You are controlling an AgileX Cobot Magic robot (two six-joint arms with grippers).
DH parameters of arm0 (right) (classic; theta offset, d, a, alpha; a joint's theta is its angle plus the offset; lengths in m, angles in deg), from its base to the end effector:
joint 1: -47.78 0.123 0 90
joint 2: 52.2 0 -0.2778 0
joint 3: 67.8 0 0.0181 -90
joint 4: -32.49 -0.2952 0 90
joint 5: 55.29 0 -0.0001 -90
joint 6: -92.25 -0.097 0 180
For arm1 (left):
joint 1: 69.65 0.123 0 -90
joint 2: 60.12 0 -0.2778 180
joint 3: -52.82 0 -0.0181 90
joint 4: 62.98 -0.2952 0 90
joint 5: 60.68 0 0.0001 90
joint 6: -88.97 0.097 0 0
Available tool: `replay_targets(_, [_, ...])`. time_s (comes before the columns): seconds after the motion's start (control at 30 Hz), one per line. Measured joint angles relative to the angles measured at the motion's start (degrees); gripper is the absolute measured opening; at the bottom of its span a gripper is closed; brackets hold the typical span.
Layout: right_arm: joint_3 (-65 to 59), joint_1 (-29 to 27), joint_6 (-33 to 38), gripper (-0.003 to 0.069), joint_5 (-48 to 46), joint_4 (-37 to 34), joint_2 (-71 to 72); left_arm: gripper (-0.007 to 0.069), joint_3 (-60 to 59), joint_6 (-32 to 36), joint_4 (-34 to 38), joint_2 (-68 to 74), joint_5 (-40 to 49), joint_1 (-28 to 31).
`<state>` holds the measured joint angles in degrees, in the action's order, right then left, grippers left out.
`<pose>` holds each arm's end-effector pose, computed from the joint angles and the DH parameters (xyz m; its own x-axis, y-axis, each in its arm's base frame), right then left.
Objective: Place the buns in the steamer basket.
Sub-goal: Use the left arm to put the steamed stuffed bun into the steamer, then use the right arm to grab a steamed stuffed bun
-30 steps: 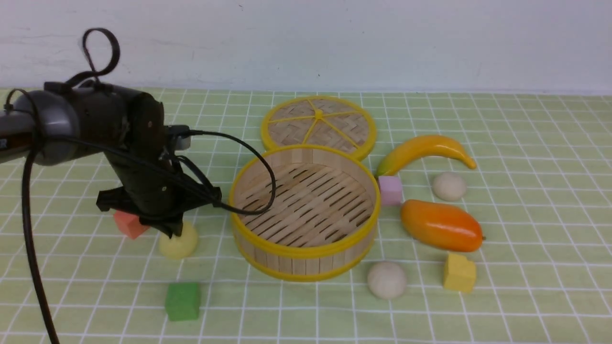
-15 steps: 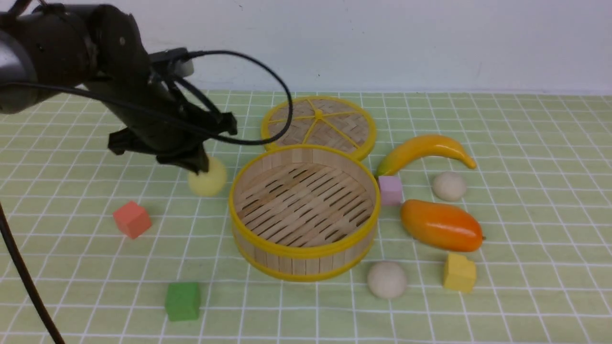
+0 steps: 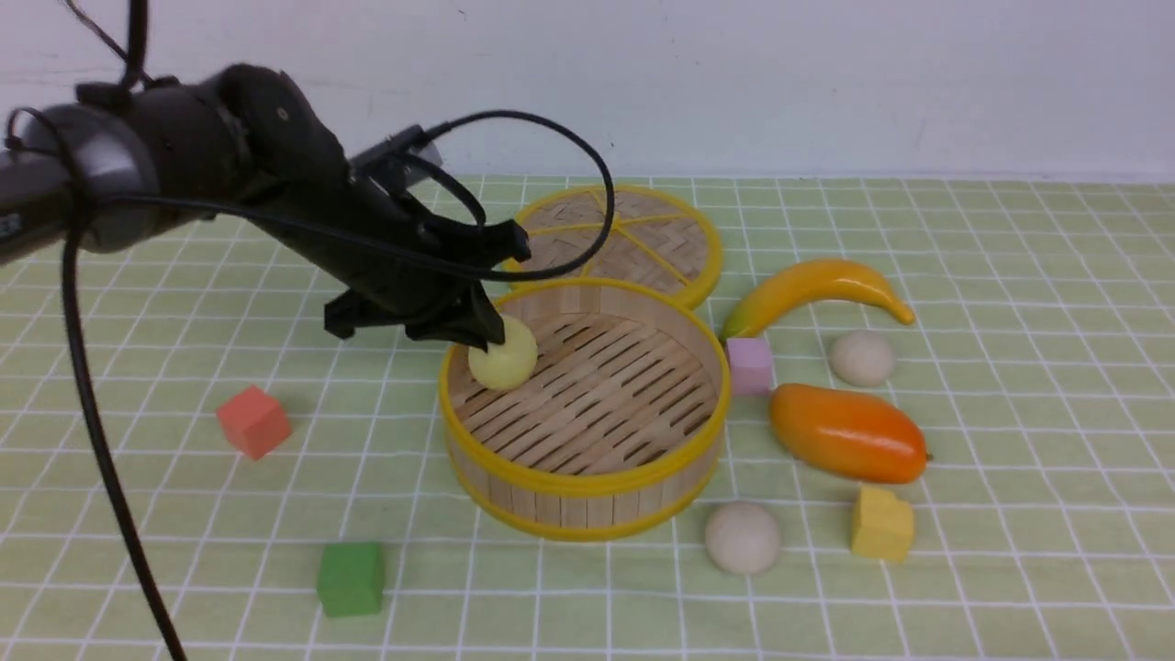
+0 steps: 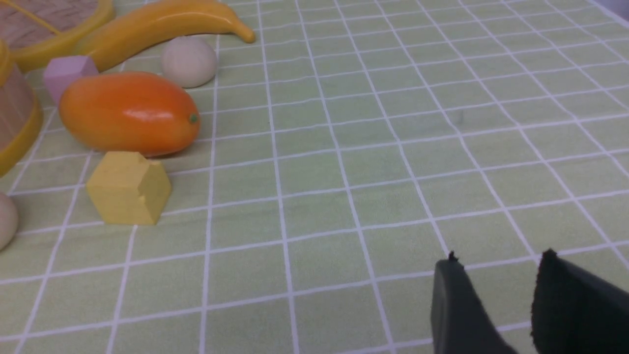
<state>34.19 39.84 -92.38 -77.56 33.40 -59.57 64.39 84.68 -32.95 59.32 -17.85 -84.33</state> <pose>0.1085 -0.0157 0.1710 -0.2901 0.1072 -0.9510 0.1633 0.9847 0.0611 0.4493 -0.1519 0.2154 -0.9101 -0.2069 -0.3589 0.0028 0.8634 -0.5046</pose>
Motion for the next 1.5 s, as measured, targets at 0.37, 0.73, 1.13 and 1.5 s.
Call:
replay_targets(0.37, [0.00,0.00,0.00,0.0239,0.00,0.02,0.00,0.0073,0.00,0.39,0.51,2.40,-0.56,0.00])
replay_targets(0.73, [0.00,0.00,0.00,0.0239,0.00,0.02,0.00,0.0347,0.00,0.39,0.68,-0.13,1.83,0.00])
replay_targets(1.13, [0.00,0.00,0.00,0.0239,0.00,0.02,0.00,0.0312,0.00,0.39,-3.87,-21.90,16.50,0.00])
replay_targets(1.5, [0.00,0.00,0.00,0.0239,0.00,0.02,0.00,0.0133,-1.21,-4.25,-14.70,-48.09,28.05,0.00])
